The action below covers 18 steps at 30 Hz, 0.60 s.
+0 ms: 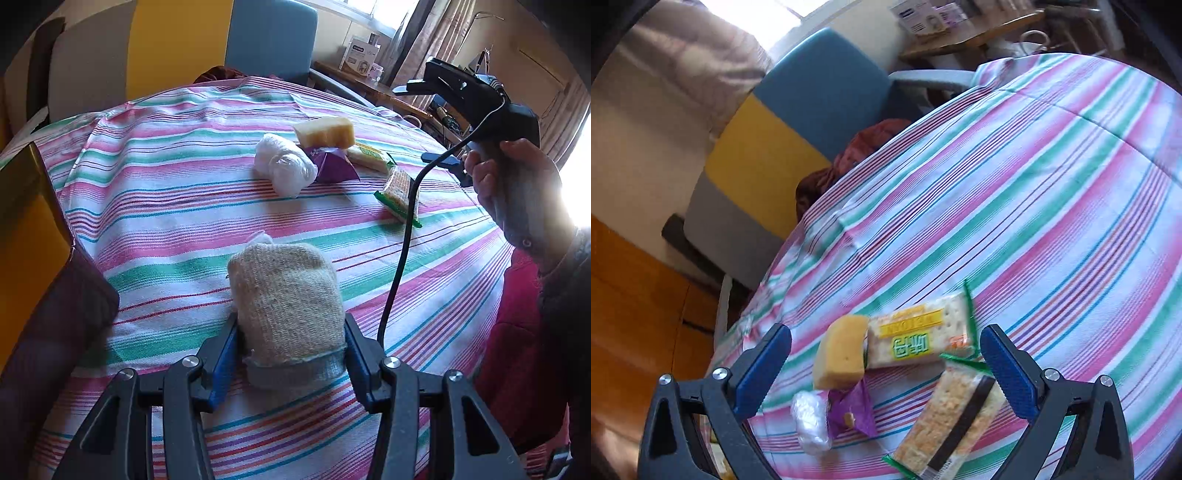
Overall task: Organize objects
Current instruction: 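Move the left tool to the beige knit sock and grasp it, then carry the beige sock toward the tray with the left tool while the right tool grasps the cracker packet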
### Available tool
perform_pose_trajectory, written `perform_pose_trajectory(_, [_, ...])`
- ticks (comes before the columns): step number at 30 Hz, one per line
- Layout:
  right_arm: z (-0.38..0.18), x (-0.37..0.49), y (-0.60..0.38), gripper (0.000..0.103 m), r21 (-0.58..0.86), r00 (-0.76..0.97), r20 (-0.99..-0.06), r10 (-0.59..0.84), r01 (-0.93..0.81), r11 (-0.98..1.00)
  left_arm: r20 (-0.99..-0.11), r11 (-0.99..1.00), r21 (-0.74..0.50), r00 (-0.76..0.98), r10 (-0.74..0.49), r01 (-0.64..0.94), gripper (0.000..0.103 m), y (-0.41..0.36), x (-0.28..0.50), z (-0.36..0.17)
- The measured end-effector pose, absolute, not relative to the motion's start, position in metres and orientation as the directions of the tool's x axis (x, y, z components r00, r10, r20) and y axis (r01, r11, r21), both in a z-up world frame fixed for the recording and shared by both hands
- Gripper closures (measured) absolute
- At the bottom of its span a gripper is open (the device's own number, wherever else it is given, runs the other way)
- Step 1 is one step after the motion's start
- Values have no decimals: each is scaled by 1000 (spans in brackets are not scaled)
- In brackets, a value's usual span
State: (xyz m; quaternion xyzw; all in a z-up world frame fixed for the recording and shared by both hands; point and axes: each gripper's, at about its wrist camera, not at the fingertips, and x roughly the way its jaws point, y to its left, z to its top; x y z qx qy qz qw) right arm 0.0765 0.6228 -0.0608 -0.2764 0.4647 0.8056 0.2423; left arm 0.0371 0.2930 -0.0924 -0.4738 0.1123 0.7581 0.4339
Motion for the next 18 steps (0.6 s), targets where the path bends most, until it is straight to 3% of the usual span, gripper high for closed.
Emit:
perform_pose_trajectory(3, [-64,79,627,0,611,-715,-687,129,-665,-429,-814,-601,-244,-176,553,-761,50,291,37,-92])
perform_pose_trajectory(10, [-85,71,627,3,468,-550,-830,92,-778,-419,-814,-599,-246,-173,554,-762,50,291,36,-92])
perform_pose_trajectory(18, [-95,64,617,4,385,-458,-888,36,-786,-484,-819,-602,-229,-182,543,-765,50,293,37,-92])
